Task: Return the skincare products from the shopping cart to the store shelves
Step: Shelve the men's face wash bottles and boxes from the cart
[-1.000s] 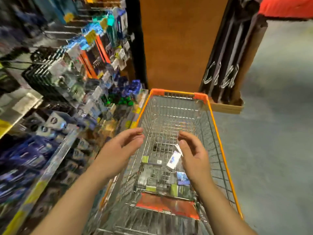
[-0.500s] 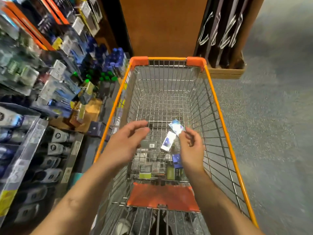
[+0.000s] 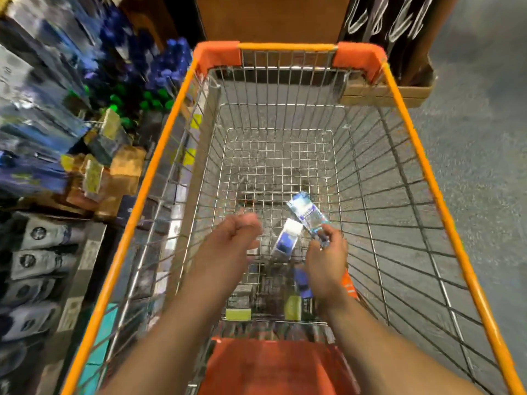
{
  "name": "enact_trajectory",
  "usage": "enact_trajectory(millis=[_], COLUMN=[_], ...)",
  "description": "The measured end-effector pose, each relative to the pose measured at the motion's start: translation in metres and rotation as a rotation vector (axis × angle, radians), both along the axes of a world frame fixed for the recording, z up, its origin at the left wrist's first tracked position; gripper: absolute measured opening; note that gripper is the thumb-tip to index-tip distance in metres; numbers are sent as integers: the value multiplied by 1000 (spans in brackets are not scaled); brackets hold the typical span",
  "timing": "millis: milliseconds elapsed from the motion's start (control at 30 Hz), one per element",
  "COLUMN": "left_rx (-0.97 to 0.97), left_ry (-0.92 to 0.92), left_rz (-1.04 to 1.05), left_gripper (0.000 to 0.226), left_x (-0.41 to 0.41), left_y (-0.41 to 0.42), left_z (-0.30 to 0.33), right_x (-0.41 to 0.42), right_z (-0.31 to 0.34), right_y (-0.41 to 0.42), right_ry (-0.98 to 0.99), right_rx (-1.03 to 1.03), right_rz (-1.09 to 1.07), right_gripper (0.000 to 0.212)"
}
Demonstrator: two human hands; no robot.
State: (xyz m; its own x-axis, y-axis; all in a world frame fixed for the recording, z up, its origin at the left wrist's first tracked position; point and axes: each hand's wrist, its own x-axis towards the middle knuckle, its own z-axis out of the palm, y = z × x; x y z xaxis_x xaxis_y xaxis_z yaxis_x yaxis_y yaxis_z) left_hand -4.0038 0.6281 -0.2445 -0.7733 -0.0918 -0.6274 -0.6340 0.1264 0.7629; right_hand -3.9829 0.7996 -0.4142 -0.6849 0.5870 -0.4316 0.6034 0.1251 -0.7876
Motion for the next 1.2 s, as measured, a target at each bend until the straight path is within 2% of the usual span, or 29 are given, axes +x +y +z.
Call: enact_trajectory(millis=[167,267,433,567,633,700,800,900,1000,1200], left_rx=[64,76,74,43,26,22,14,-4,-42,-29], left_ry=[-26,-36,-54,-87,-93,-108,-147,-184,-212,-231], left_rz=[67,54,43,34,26,22,31,23,11,-3], left_gripper=[13,18,19,15,14,13,14,12,11,12], left_x=[-6,-5,-2,8,11,14,16,17,21,35], left_y=[4,2,-4,-4,-3,-3,-1,1,5,7], left_z=[-20,-25,-39,-48,-49,-47,-41,-30,-17,19], right_x=[-11,-19,-27,-29,-29,-26,-19,-14,-12,7], right_z=[-25,-39,-67,-73,-71,-69,-61,-42,-17,39], right_y=[13,23,30,32,33,33,31,25,18,2], right_ry=[-124,-254,-384,-463,-511,-518,-459,-420,-412,-267], right_rx=[175,312,516,602,620,620,661,671,583,362], right_rz=[101,260,432,452,473,491,489,437,360,236], right_gripper=[60,50,68,53,45,51,56,51,50,57])
